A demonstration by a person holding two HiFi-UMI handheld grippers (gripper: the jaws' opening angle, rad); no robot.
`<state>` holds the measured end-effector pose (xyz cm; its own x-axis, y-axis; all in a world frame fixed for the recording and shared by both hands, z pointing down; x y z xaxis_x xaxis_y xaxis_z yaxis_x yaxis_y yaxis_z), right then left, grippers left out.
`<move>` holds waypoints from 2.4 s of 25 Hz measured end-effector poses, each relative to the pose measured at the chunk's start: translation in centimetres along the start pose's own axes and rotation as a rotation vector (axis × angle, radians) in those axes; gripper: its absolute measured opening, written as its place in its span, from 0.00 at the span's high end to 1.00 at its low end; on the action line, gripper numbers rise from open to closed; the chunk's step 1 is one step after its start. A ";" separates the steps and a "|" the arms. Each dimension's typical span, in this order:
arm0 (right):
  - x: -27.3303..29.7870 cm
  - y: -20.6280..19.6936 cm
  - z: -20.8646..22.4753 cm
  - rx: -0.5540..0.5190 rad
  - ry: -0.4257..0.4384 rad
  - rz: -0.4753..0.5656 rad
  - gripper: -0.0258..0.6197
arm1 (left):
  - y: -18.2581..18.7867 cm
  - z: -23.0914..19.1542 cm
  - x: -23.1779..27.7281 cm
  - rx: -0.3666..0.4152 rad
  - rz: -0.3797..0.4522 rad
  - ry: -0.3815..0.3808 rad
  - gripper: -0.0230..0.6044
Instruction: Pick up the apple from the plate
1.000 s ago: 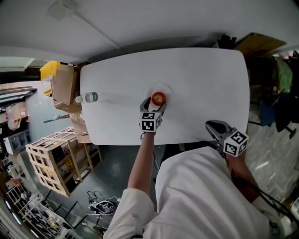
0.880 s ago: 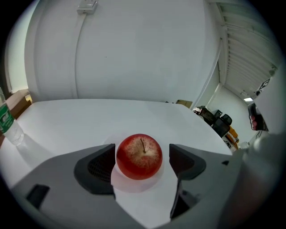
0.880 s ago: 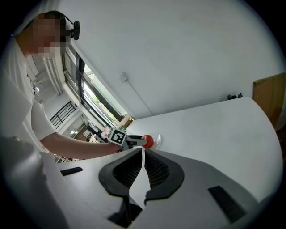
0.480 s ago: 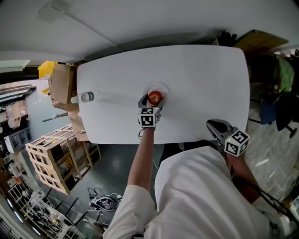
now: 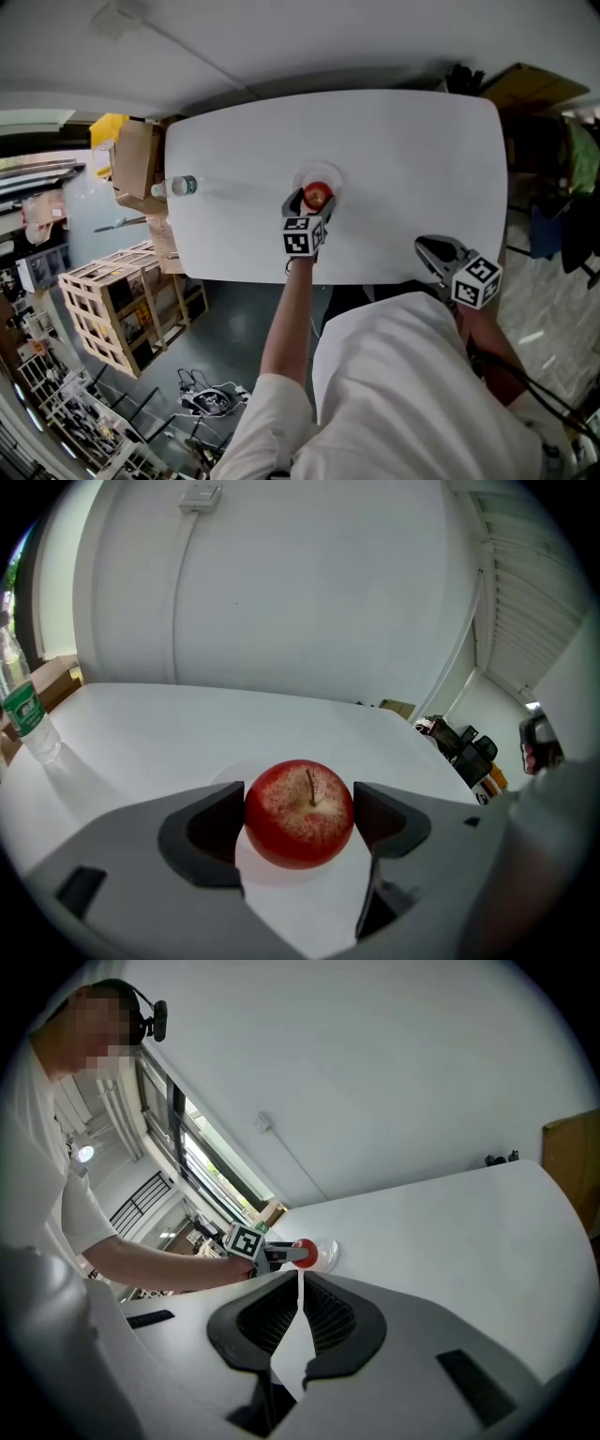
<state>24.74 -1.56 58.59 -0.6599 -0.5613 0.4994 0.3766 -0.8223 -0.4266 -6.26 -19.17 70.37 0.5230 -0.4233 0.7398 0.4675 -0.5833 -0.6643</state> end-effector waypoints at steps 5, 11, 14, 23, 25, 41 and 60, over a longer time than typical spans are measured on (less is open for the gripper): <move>0.2 0.3 -0.6 -0.014 0.023 -0.007 0.90 | 1.5 1.0 -2.8 0.000 0.046 -0.028 0.38; 0.6 -0.7 -2.2 -0.034 0.036 0.014 0.90 | 2.0 2.1 -7.5 0.012 0.119 -0.072 0.38; 1.3 -1.4 -3.6 -0.035 0.031 0.039 0.90 | 1.7 1.8 -10.2 0.014 0.146 -0.101 0.38; 1.6 -5.3 -8.8 -0.058 0.010 0.114 0.90 | -0.1 1.2 -18.4 -0.011 0.242 -0.157 0.39; 1.4 -6.2 -9.8 -0.062 0.007 0.135 0.90 | -0.6 1.2 -19.9 -0.010 0.253 -0.161 0.39; 1.2 -13.5 -16.1 -0.074 -0.029 0.247 0.89 | -5.5 0.4 -28.8 0.025 0.304 -0.204 0.39; -2.1 -14.9 -16.5 -0.096 -0.063 0.277 0.90 | -5.6 3.3 -32.8 -0.017 0.374 -0.249 0.39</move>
<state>9.78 13.47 51.45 -0.4984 -0.7700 0.3985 0.4710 -0.6264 -0.6212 -23.74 0.28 49.48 0.8105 -0.4287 0.3991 0.2027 -0.4339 -0.8779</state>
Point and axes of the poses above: the fingertips, and each gripper's own axes: x forward along the fingers, z to its right, y out of its top, the point moved 10 cm from there along -x, backward along the fingers, and after that the axes turned 15 degrees about x, right-handed, at the moved point
